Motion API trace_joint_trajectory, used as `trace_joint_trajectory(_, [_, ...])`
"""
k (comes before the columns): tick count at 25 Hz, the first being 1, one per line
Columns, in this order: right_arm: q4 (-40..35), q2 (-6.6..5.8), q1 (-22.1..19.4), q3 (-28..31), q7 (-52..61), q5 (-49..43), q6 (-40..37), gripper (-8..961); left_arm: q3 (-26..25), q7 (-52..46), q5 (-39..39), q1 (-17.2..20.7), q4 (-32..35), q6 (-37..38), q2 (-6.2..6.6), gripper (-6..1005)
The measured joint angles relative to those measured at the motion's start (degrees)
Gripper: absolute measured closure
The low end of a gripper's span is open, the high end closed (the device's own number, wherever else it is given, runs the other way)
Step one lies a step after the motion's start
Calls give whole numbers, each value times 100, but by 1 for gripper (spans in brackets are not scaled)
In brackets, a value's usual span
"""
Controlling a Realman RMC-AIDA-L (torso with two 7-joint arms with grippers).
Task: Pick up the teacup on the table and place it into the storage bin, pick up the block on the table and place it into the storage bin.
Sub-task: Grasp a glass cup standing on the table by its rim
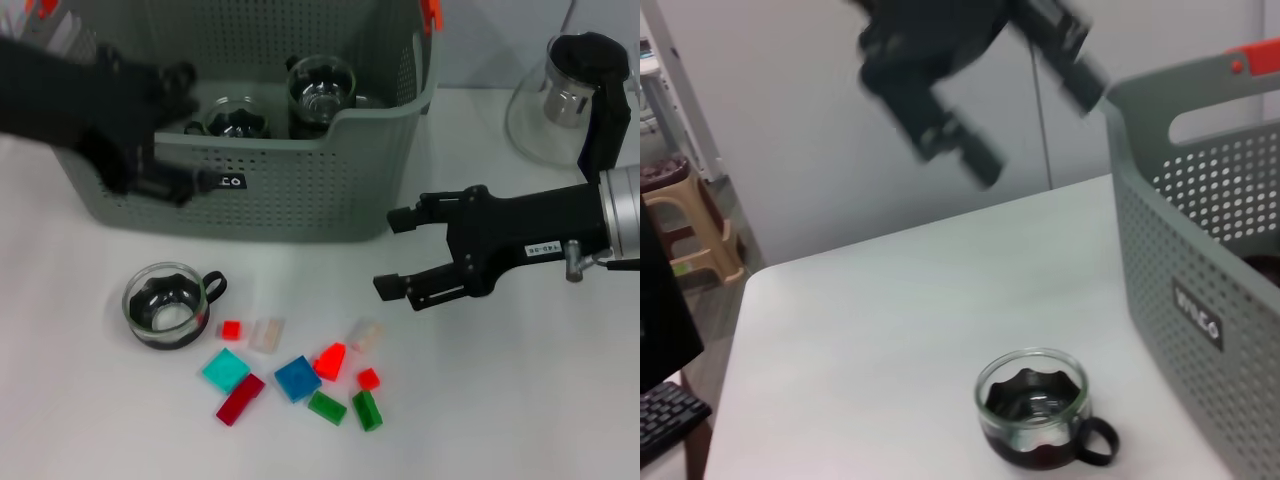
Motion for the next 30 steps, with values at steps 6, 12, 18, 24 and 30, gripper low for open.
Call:
trace_joint_trajectory(6, [80, 0, 12, -25, -23, -33, -50, 8, 13, 523, 493, 309, -571, 0, -125, 264])
trace_joint_trajectory(12, [101, 34, 16, 11, 9, -61, -17, 8, 61, 976, 978, 341, -1217, -21, -140, 273])
trace_joint_trajectory(18, [159, 64, 16, 30, 20, -62, 19, 8, 110, 1300, 1333, 321, -1627, -148, -131, 276])
trace_joint_trajectory(24, [174, 83, 16, 40, 31, -62, 28, 8, 378, 1489, 1636, 355, -2036, -589, -153, 278])
trace_joint_trajectory(30, [244, 95, 15, 45, 33, -61, 38, 8, 448, 1632, 1764, 256, -2730, -963, -107, 281])
